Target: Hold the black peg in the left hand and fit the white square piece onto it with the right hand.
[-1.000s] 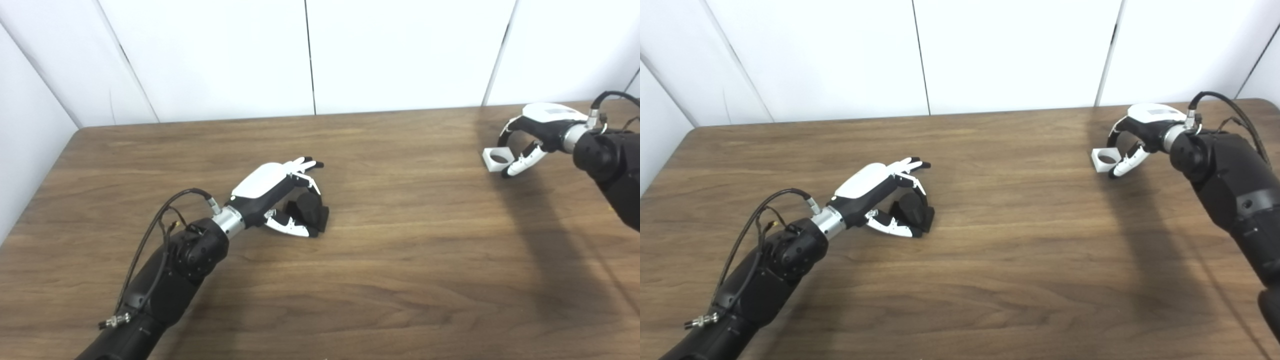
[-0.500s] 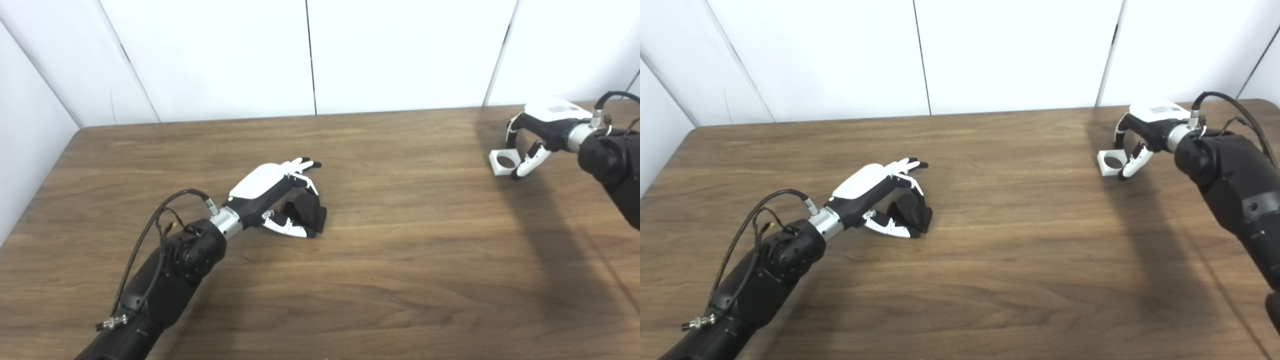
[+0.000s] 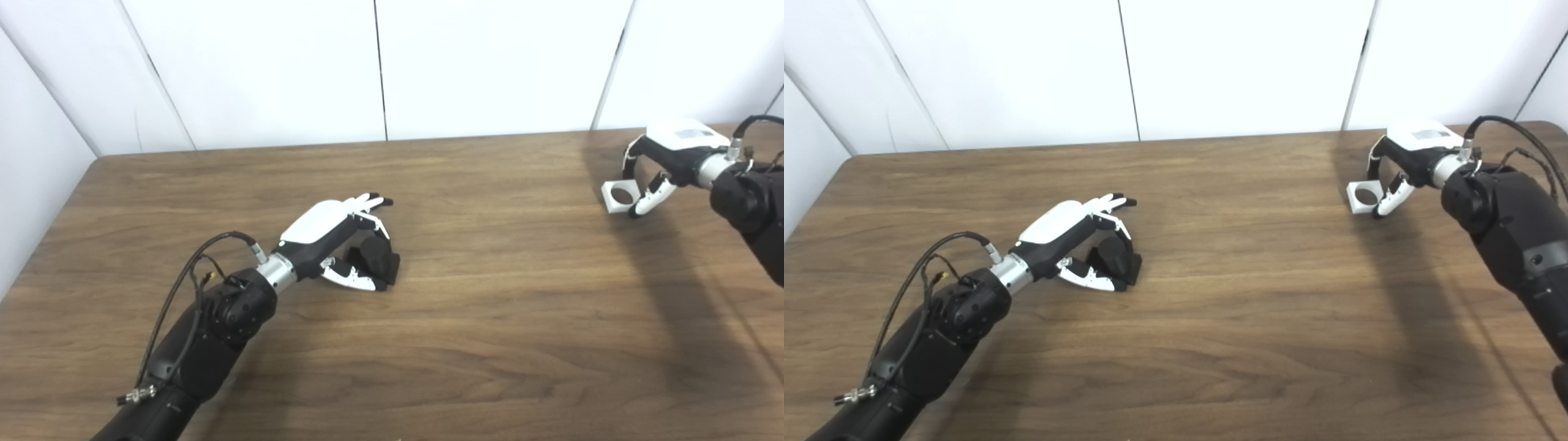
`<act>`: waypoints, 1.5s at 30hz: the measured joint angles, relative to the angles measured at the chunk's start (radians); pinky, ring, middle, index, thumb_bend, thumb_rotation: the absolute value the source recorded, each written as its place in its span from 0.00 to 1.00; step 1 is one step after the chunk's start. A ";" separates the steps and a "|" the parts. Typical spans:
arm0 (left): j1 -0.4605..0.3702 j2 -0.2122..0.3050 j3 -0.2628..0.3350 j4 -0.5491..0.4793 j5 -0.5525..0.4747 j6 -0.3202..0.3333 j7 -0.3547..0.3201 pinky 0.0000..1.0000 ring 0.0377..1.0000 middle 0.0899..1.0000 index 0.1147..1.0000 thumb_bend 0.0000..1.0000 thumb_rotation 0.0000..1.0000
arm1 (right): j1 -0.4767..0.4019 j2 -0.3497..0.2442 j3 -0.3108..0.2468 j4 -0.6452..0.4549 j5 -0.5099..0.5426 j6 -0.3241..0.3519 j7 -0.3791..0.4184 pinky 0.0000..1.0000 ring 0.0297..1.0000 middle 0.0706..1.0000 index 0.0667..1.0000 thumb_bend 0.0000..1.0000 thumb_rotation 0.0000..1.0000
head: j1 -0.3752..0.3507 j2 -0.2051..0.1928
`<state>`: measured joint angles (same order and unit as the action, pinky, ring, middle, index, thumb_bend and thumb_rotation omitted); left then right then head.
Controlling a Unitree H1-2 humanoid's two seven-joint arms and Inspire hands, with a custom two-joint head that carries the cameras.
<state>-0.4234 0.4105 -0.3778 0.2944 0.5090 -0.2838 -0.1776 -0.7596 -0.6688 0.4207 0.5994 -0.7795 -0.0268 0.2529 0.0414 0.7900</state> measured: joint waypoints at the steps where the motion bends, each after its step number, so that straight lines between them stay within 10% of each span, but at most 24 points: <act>1: 0.000 0.000 0.000 0.000 0.000 0.000 0.000 0.98 1.00 0.96 0.43 0.52 0.08 | 0.002 0.000 -0.002 0.000 0.000 0.000 -0.002 0.97 0.90 0.82 0.45 0.52 0.14 | 0.000 0.000; 45: -0.001 -0.003 0.001 0.016 -0.031 0.000 0.001 1.00 1.00 0.97 0.43 0.52 0.07 | 0.039 0.078 -0.102 -0.452 0.106 -0.138 0.034 1.00 0.93 0.80 0.44 0.52 0.14 | 0.003 0.000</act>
<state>-0.4241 0.4073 -0.3769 0.3106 0.4781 -0.2833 -0.1763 -0.7206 -0.5909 0.3184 0.1471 -0.6738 -0.1651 0.2872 0.0445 0.7900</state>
